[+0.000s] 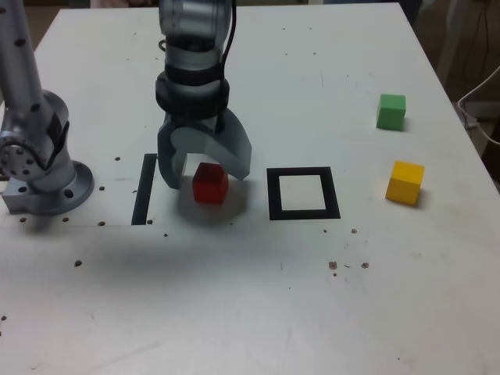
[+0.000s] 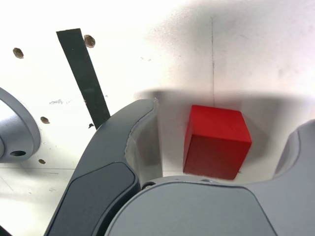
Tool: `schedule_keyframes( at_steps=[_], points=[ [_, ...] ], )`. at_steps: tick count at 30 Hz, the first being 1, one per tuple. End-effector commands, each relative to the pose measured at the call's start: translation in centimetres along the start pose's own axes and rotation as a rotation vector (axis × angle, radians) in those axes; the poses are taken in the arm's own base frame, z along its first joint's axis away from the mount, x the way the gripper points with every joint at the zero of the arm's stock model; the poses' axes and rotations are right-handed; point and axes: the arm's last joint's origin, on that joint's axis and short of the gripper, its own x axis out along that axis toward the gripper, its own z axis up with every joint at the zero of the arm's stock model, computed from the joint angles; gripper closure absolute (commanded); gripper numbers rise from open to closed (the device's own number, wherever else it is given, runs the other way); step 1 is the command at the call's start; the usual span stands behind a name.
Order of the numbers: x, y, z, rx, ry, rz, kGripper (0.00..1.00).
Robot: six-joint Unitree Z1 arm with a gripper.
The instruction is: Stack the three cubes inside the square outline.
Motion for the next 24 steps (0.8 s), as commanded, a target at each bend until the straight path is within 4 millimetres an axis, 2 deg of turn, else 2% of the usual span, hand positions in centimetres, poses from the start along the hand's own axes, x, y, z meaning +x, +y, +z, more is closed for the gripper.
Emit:
schedule_keyframes(
  at_steps=[1, 5, 6, 24],
  points=[
    [0.09, -0.01, 0.49, -0.002, -0.005, 0.004, 0.34],
    [0.22, 0.04, 0.92, -0.004, -0.023, 0.012, 0.56],
    [0.27, 0.03, 0.94, -0.004, -0.024, 0.01, 0.59],
    [0.39, -0.31, 0.72, 0.027, 0.001, -0.014, 0.92]
  ],
)
